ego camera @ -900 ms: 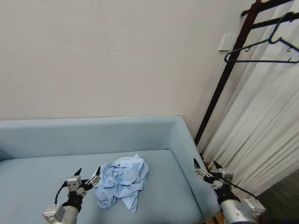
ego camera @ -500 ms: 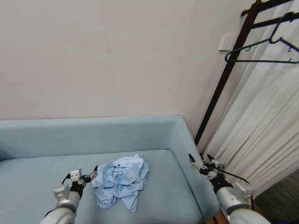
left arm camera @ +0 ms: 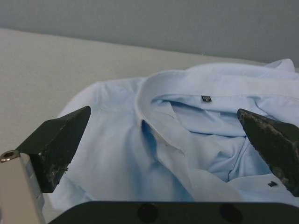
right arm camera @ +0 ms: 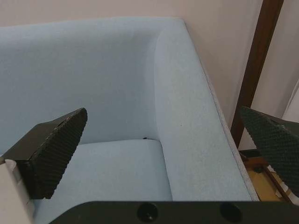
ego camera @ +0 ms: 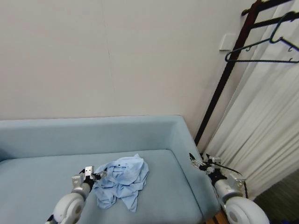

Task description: Pick up the clothes from the sofa and hang them on the clothes hanger.

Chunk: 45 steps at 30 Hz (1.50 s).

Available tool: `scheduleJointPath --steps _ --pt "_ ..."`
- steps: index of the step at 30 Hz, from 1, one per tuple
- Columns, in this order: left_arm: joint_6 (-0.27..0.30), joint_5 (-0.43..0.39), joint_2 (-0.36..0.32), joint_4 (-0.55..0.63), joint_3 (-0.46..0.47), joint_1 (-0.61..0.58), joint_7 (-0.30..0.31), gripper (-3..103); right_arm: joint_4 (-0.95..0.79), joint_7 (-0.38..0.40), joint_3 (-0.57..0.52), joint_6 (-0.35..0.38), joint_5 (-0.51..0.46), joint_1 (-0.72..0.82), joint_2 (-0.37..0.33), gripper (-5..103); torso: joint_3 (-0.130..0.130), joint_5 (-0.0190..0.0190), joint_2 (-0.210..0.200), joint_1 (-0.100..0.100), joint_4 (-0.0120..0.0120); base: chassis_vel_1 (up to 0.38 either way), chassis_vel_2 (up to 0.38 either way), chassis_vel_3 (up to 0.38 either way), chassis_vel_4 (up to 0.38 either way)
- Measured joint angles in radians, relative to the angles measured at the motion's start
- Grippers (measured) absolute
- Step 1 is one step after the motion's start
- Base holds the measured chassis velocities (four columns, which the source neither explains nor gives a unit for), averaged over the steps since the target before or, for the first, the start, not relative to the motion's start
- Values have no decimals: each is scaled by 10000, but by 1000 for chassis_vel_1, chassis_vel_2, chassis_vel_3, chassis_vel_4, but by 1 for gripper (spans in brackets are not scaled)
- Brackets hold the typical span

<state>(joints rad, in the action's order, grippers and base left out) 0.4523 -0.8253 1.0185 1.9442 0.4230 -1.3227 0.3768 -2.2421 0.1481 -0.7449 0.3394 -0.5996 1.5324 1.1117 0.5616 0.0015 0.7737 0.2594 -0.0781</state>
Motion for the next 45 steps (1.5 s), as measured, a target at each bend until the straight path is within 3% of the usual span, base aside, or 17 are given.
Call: scheduleJointPath --steps 8,16,24,29,37,44,45 --pt "276 -16 556 -504 -431 691 622 100 47 -3 -122 -58 25 212 -115 100 -1 0 0 0 2 0 0 0 0" --pt "1644 -919 102 -452 -157 1339 1435 100 183 -37 -16 -126 129 205 -73 100 -2 -1 0 -2 5 0 0 0 0" --pt "2788 -2075 -308 -1137 -427 2538 1586 100 332 131 64 -239 262 180 -43 100 -1 -1 0 -2 3 0 0 0 0" --pt "2889 -2839 -195 -1504 -789 3136 2097 100 429 138 65 -302 330 207 -2 100 -1 0 0 -1 1 0 0 0 0" --pt "2888 -3103 56 -1874 -1134 3438 2549 103 574 131 104 -333 362 188 17 100 -1 -1 0 -2 2 0 0 0 0" --pt "2875 -3253 59 -1760 -1197 3262 2735 98 674 108 250 -334 492 124 67 100 -3 1 2 -1 4 0 0 0 0" --pt "2872 -3255 54 -1760 -1204 3253 2735 101 686 104 275 -334 526 124 89 100 -3 0 2 -1 4 0 0 0 0"
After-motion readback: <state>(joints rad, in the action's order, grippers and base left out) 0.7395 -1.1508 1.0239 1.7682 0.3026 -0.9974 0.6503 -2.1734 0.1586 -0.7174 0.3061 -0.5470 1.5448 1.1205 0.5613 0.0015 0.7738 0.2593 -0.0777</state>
